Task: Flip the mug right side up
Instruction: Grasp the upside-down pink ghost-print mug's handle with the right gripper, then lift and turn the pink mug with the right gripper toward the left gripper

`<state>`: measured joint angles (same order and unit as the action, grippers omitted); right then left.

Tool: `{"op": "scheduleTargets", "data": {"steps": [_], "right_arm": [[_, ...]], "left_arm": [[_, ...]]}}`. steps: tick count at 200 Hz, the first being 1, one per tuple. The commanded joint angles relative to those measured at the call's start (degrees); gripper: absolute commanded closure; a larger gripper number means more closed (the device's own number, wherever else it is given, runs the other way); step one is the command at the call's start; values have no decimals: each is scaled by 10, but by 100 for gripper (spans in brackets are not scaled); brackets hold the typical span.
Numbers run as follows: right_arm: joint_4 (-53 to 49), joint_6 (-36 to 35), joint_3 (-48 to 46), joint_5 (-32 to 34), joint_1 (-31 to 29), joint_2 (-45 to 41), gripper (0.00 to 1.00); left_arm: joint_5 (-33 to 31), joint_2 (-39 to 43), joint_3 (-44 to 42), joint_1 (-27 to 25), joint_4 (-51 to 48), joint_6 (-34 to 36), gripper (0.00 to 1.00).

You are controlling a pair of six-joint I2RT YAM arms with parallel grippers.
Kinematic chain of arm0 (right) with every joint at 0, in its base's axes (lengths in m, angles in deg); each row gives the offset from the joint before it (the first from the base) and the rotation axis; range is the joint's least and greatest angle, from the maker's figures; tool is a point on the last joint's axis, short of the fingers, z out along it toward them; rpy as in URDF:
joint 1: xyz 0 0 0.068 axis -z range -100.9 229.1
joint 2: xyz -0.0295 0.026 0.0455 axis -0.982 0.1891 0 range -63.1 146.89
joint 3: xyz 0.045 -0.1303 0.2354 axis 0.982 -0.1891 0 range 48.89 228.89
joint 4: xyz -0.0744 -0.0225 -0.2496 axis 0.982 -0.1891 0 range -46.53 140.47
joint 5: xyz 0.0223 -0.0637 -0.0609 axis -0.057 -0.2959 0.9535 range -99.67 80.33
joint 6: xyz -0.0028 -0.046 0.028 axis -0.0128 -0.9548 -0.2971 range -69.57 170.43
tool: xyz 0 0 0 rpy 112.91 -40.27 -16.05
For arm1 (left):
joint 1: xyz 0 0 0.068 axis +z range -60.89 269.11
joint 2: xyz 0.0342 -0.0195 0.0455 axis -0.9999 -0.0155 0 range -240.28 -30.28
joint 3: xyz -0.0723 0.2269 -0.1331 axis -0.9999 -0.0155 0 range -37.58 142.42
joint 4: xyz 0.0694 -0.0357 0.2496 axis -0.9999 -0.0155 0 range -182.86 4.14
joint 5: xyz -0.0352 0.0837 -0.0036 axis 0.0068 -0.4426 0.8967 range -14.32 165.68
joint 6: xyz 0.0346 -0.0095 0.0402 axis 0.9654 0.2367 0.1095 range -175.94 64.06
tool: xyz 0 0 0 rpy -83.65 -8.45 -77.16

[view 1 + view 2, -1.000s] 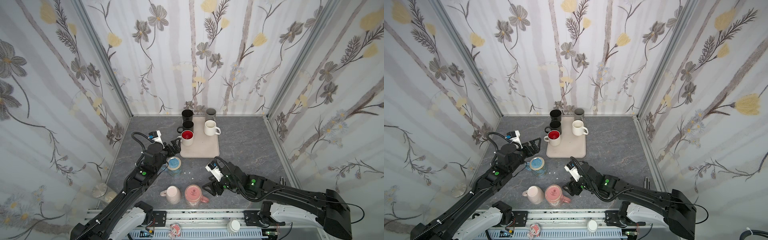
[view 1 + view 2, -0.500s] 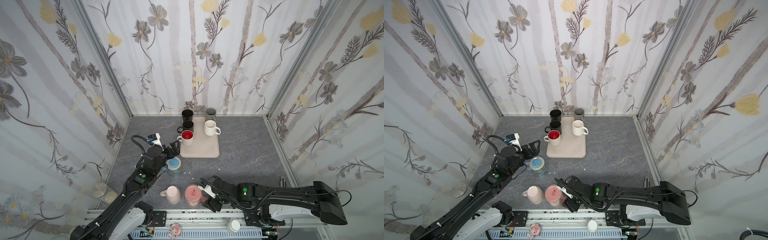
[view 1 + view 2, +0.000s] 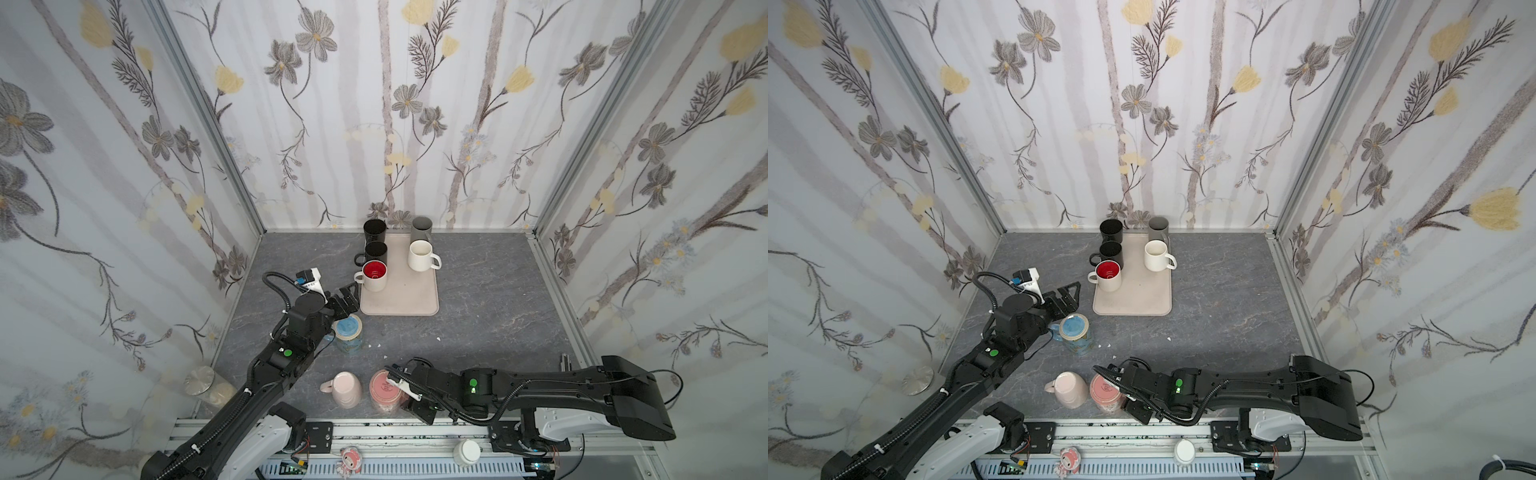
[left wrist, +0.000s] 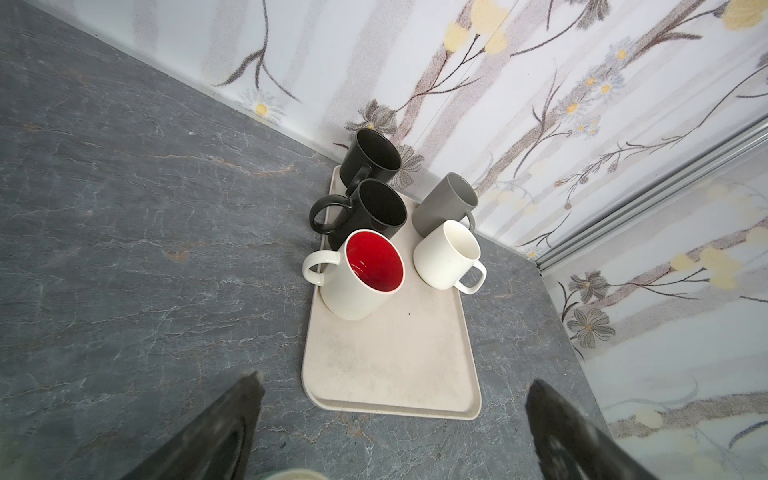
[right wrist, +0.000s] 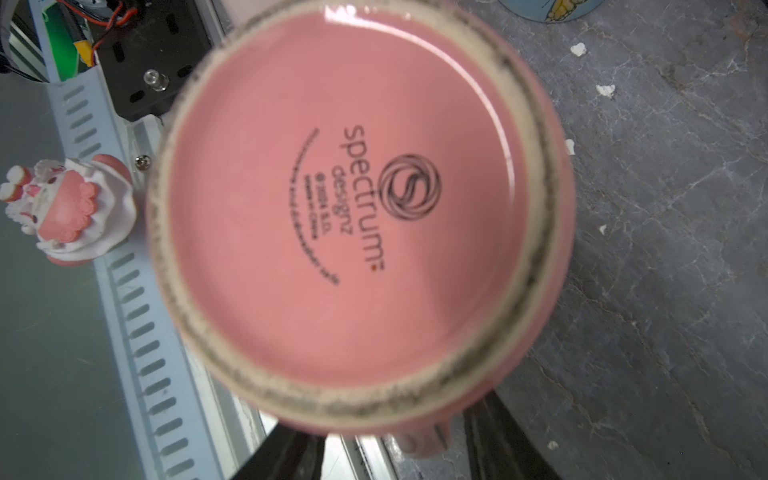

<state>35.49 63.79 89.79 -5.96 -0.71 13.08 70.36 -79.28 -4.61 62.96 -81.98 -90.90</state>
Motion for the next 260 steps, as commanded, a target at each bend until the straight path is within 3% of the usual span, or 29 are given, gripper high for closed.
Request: {"op": "scheduleTargets", "data": {"steps": [1,139,212,260], "right_arm": [[9,-17,14,17,-2,17,53],[36,8,9,110,-5,22,100],[73,42,-15,190,12,-55,100],[147,53,-32,177,110,-135,100]], "left_arm": [[-1,2,-3,0,4,-8,0],[26,-5,-11,1,13,-17,0],[49,-7,-13,0,35,-22,0],[72,3,-24,0,69,-30,0]]}}
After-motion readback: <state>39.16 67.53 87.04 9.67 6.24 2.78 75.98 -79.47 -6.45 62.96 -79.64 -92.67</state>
